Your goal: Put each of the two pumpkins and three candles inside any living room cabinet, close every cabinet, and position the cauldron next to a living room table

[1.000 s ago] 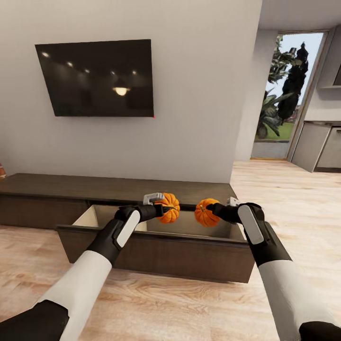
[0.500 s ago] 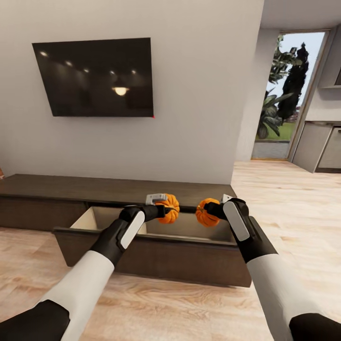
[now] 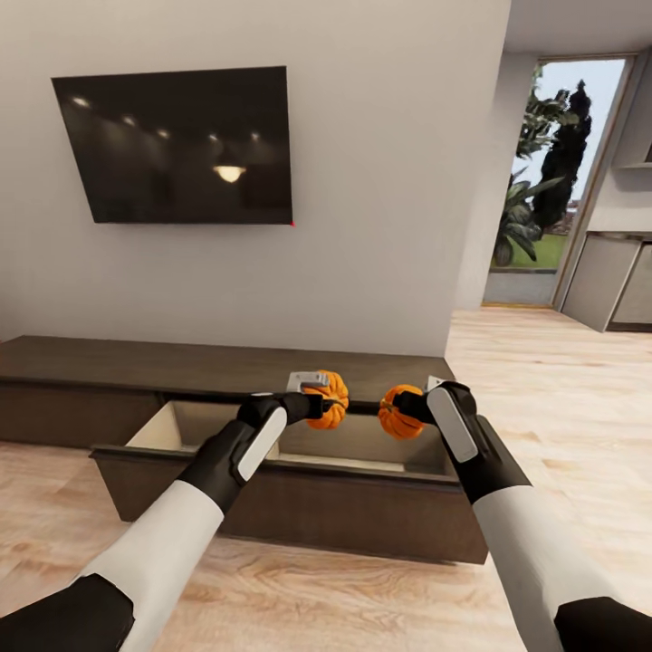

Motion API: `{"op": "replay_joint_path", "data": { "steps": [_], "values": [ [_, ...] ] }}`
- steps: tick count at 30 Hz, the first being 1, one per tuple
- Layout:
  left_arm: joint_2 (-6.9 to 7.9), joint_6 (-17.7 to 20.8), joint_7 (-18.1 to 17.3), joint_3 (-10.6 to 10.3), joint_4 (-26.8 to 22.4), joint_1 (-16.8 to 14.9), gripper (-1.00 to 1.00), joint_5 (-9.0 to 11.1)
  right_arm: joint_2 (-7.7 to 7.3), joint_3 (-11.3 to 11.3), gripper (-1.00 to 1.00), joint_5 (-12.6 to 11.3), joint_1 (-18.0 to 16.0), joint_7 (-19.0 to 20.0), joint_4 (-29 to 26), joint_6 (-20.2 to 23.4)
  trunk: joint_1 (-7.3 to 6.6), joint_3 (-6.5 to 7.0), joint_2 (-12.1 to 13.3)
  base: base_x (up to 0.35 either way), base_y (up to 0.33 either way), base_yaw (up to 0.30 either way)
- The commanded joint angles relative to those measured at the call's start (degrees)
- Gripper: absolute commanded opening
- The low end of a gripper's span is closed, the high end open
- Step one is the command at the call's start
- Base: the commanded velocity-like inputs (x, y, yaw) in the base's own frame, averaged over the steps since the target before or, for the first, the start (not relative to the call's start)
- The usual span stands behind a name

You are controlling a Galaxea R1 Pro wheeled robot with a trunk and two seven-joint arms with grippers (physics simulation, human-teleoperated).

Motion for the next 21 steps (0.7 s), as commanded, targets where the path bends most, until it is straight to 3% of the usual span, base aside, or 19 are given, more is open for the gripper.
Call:
{"op": "replay_joint_path", "data": {
  "steps": [1,5,21],
  "values": [
    [0.02,0.26,0.72,-1.11,-0.16,-0.04,-1.0,0.45,0.01,0.1,-1.0,-0.56,-0.04,-0.59,0.11,0.05,0.0,-0.06,-0.03,0.099,0.0,0.0],
    [-0.02,0.41,1.41,-3.09,-0.33,-0.04,-1.0,0.55,-0.07,0.05,-1.0,-0.6,-0.04,-0.52,0.41,0.16,0.0,-0.06,-0.03,0.038,0.0,0.0],
    [-0.07,0.64,1.63,-3.71,-0.56,0.02,-1.0,0.56,-0.03,0.06,-1.0,-0.66,-0.04,-0.44,0.57,0.39,0.0,-0.06,-0.03,0.082,0.0,0.0]
  ]
}}
